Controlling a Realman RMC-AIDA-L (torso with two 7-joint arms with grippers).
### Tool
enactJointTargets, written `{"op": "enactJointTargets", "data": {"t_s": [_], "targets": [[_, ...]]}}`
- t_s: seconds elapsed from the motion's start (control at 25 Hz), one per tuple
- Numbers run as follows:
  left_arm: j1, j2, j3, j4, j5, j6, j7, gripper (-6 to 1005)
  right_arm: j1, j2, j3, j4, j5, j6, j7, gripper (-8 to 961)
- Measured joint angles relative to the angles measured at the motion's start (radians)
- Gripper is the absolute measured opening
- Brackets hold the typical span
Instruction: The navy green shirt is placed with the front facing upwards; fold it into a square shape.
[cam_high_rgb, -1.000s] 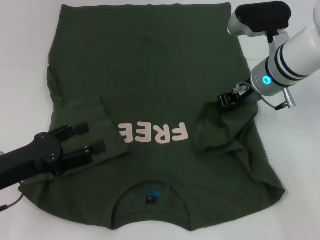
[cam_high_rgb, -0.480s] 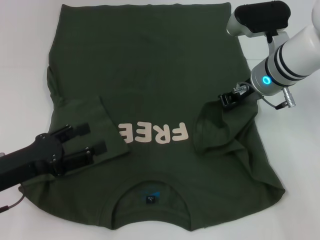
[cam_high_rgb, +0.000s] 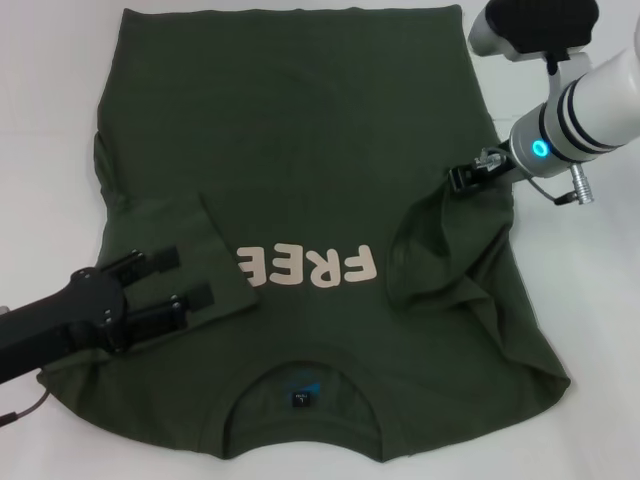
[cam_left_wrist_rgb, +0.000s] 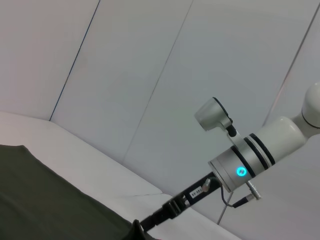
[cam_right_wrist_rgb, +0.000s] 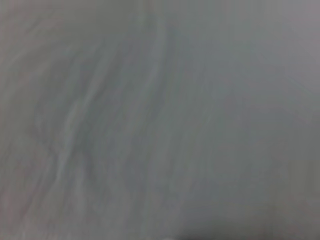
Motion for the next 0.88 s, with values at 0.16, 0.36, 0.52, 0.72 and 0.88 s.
{"op": "enactJointTargets", "data": {"t_s": [0.16, 0.36, 0.52, 0.72, 0.88], "targets": [[0.002, 0.000, 0.000, 0.000, 0.000, 0.000, 0.000, 905, -0.014, -0.001, 0.006, -0.006, 0.007, 0.042, 0.003, 22], [0.004, 0.000, 0.000, 0.000, 0.000, 0.001, 0.000, 905, -0.026, -0.002, 0.043, -0.011, 0.012, 0.087, 0.003, 25], [0.004, 0.000, 0.000, -0.001, 0.000, 0.005, -0.003, 905, -0.032, -0.015, 0.071, -0.032, 0.020, 0.037, -0.006, 26], [0.003, 0.001, 0.000, -0.001, 0.000, 0.009, -0.007, 905, -0.049, -0.030, 0.075, -0.124, 0.024, -0.144, -0.029, 120], [0.002, 0.002, -0.001, -0.001, 0.000, 0.010, -0.010, 905, -0.071, -0.033, 0.078, -0.225, 0.028, -0.307, -0.052, 229]]}}
